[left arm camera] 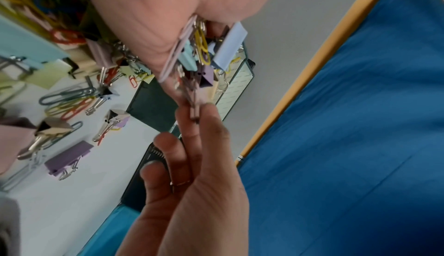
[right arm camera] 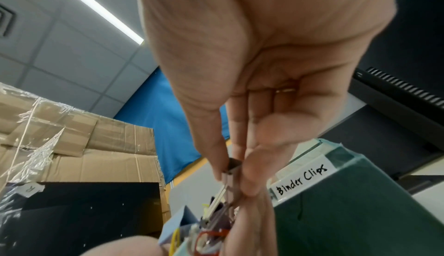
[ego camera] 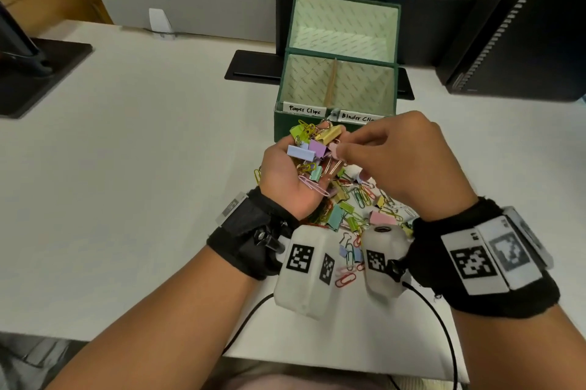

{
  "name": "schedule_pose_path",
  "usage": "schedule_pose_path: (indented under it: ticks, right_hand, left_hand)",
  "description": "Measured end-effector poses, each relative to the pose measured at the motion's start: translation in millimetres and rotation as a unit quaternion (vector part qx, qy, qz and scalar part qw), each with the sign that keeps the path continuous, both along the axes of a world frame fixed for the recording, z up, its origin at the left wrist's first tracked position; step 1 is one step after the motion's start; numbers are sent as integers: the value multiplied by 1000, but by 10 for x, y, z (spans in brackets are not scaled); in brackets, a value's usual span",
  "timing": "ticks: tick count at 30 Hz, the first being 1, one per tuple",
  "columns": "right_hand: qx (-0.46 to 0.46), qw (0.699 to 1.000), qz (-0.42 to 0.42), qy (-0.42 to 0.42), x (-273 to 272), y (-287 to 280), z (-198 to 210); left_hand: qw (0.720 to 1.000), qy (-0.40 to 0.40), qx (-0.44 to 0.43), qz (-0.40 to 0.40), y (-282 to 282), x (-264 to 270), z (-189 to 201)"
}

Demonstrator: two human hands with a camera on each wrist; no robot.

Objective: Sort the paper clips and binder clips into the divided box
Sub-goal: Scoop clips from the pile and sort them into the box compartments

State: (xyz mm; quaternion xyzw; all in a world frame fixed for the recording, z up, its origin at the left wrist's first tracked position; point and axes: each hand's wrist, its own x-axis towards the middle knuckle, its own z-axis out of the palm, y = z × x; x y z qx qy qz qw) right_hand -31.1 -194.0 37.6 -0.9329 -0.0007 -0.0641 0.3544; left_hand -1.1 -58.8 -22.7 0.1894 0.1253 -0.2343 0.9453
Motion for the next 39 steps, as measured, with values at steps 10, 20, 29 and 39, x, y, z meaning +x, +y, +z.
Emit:
schedule_pose_path:
  ticks: [10,20,29,39]
  right_hand:
    - [239,968,-60,-38,79,-102,118]
    - [259,951,-151,-73,608,-243,110]
    - [9,997,29,-72,392,-57,167]
    - [-111,988,106,-5,310,59,70]
  left_hand:
    - [998,15,-57,-4,43,34,23]
    - [997,10,-73,22,118,97,-48]
    - [998,7,-59,9,108,101,-65]
    - [999,-28,-22,-10,76,90,-83]
